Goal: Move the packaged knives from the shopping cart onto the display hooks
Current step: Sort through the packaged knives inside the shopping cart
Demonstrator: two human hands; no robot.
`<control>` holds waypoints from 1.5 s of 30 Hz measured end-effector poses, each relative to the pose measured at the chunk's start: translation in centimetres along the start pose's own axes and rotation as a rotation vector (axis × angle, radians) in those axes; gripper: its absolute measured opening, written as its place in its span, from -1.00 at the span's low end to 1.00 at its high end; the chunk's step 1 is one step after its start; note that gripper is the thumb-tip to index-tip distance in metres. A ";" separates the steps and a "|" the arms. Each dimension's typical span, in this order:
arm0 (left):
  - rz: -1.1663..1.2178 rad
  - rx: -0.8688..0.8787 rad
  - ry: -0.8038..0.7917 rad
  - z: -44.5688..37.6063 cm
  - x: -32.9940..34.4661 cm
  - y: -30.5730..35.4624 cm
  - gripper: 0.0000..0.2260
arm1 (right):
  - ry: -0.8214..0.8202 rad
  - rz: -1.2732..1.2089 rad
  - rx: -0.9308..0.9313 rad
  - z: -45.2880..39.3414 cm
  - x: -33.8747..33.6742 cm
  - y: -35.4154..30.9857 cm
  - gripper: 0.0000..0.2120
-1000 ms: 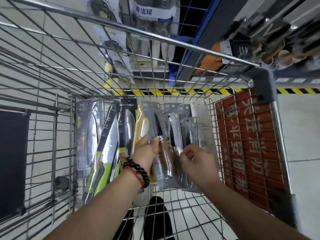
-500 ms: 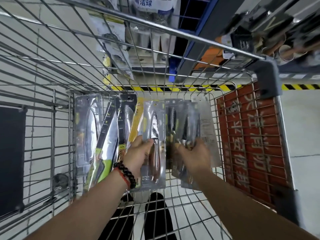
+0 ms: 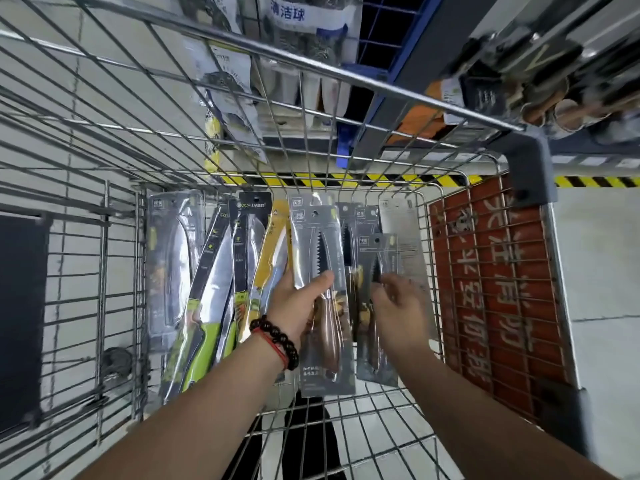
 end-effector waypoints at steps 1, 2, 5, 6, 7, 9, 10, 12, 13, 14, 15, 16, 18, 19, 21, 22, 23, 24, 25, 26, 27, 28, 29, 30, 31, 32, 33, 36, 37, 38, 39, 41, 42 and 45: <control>0.015 0.002 0.013 -0.3 -0.5 -0.2 -0.11 | 0.048 0.171 0.036 -0.5 -0.7 1.2 -0.68; 0.019 0.007 0.016 -0.4 -0.7 -0.1 -0.11 | 0.040 0.290 0.102 -0.9 -1.0 2.5 -0.55; 0.012 -0.010 0.043 -0.8 -1.5 -0.6 -0.09 | -0.097 0.281 0.220 -1.3 -1.1 4.3 -0.54; 0.015 -0.009 0.049 -0.8 -1.6 -0.6 -0.08 | -0.112 0.287 0.200 -1.5 -1.0 4.3 -0.62; 0.024 0.001 0.048 -1.0 -1.7 -0.8 -0.07 | -0.112 0.305 0.160 -1.7 -1.0 4.0 -0.68; 0.011 0.001 0.053 -1.0 -1.8 -0.9 -0.09 | -0.107 0.322 0.108 -2.1 -0.9 3.4 -0.76; 0.013 0.002 0.047 -1.0 -1.7 -0.8 -0.12 | -0.102 0.312 0.107 -2.2 -0.8 3.3 -0.78; 0.003 0.016 0.043 -0.9 -1.7 -0.5 -0.19 | -0.073 0.258 0.126 -2.3 -1.0 3.3 -0.80; 0.002 0.023 0.045 -0.9 -1.7 -0.4 -0.20 | -0.051 0.219 0.142 -2.2 -1.2 3.2 -0.79; -0.013 0.032 0.051 -0.9 -1.6 -0.2 -0.18 | -0.029 0.178 0.151 -2.2 -1.5 3.2 -0.78; -0.023 0.053 0.044 -0.8 -1.5 0.0 -0.17 | -0.010 0.134 0.159 -2.1 -1.8 3.1 -0.77; -0.041 0.067 0.049 -0.7 -1.4 0.2 -0.17 | 0.007 0.080 0.161 -2.0 -2.2 2.9 -0.76; -0.068 0.088 0.039 -0.5 -0.9 0.4 -0.25 | 0.009 -0.044 0.150 -1.7 -3.1 2.2 -0.74; -0.079 0.096 0.031 -0.3 -0.6 0.5 -0.28 | -0.004 -0.112 0.120 -1.5 -3.6 1.5 -0.74; -0.108 0.080 0.024 -0.1 0.0 0.3 -0.22 | -0.079 -0.271 0.049 -1.0 -4.2 -0.3 -0.72; -0.123 0.057 0.027 0.0 0.3 0.1 -0.17 | -0.148 -0.330 0.027 -0.5 -4.0 -1.4 -0.73; -0.127 0.040 0.019 0.1 0.7 0.0 -0.14 | -0.224 -0.361 0.020 -0.2 -3.4 -2.2 -0.74; -0.131 0.026 0.008 0.3 1.0 0.0 -0.11 | -0.272 -0.374 0.027 0.2 -2.6 -2.6 -0.74; -0.115 -0.002 -0.009 0.5 1.3 -0.1 -0.09 | -0.281 -0.377 0.041 0.3 -1.9 -2.7 -0.76; -0.095 -0.028 -0.020 0.6 1.4 -0.1 -0.09 | -0.264 -0.387 0.046 0.5 -1.3 -2.8 -0.77; -0.063 -0.055 -0.033 0.7 1.3 -0.2 -0.08 | -0.246 -0.392 0.039 0.5 -0.8 -2.7 -0.81; -0.047 -0.064 -0.033 0.7 1.0 -0.2 -0.05 | -0.247 -0.400 0.026 0.6 -0.4 -2.8 -0.84; -0.040 -0.062 -0.014 0.4 0.6 -0.4 -0.02 | -0.266 -0.415 0.020 0.8 0.1 -3.0 -0.82; -0.051 -0.047 0.013 0.3 0.1 -0.4 0.00 | -0.287 -0.442 0.020 1.0 0.5 -3.2 -0.80; -0.051 -0.049 0.037 0.1 -0.3 -0.4 -0.02 | -0.301 -0.477 0.023 1.2 0.6 -3.4 -0.78; -0.022 -0.051 0.062 0.0 -0.8 -0.4 -0.08 | -0.299 -0.509 0.035 1.2 0.7 -3.3 -0.79; -0.011 -0.061 0.087 -0.2 -1.1 -0.4 -0.17 | -0.294 -0.544 0.067 1.2 0.7 -3.0 -0.81; -0.007 -0.078 0.093 -0.4 -1.1 -0.5 -0.23 | -0.337 -0.714 0.278 1.0 0.7 -1.6 -0.85; -0.031 -0.086 0.085 -0.3 -1.0 -0.4 -0.21 | -0.355 -0.746 0.336 0.9 0.7 -1.1 -0.85; -0.048 -0.075 0.094 -0.2 -0.8 -0.2 -0.22 | -0.371 -0.742 0.358 0.9 0.8 -0.8 -0.83; -0.066 -0.079 0.077 0.1 -0.3 0.0 -0.25 | -0.374 -0.705 0.355 0.9 1.0 -0.5 -0.83; -0.077 -0.128 0.030 0.5 0.5 -0.1 -0.37 | -0.340 -0.598 0.293 1.2 1.5 -0.7 -0.86; -0.072 -0.147 0.004 0.6 1.0 -0.2 -0.43 | -0.293 -0.548 0.254 1.3 1.5 -0.9 -0.85; -0.034 -0.224 0.016 1.0 1.3 -0.5 -0.51 | -0.216 -0.469 0.145 1.4 1.4 -1.9 -0.88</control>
Point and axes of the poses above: each hand's wrist, its own z-axis away from the middle knuckle, its own x-axis out of the palm, y = z × x, the point moved 6 cm from there along -z, towards the middle knuckle, and after that the axes turned 2 degrees about y, right-handed, at the moved point
